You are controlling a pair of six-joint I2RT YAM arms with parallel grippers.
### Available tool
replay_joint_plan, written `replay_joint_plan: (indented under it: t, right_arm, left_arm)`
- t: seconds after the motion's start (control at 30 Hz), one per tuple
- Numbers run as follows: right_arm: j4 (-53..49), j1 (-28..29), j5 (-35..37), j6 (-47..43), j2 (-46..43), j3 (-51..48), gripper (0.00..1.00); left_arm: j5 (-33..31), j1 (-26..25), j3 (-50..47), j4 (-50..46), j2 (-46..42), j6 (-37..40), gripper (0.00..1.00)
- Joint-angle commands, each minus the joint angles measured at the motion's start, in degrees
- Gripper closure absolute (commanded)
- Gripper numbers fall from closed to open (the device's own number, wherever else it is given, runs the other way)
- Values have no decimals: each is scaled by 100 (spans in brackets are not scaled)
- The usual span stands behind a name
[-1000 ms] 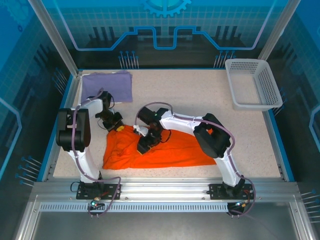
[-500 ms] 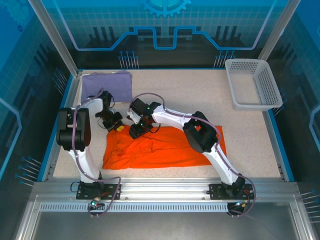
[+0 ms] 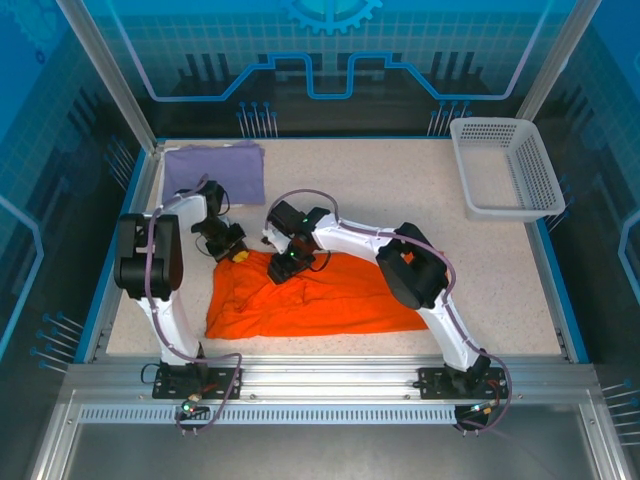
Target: Fold and stack the t-shirts
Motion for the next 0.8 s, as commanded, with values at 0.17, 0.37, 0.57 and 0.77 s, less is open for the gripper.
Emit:
replay_joint_plan:
  t: [0.17, 0.37, 0.57, 0.77]
  right_arm:
    - [70, 76, -257, -47, -58, 198, 87]
    - [-201, 105, -264, -327, -16, 356, 90]
    - [-400, 114, -446, -747, -507, -311, 90]
    - [-462, 168, -326, -1002, -899, -1203, 89]
  left_arm:
    - [-495, -31, -20, -132, 383, 146, 93]
    - [-551, -37, -26, -181, 387, 200, 93]
    - [-604, -33, 8, -207, 409, 234, 93]
    - [-626, -34, 71, -207, 451, 200, 93]
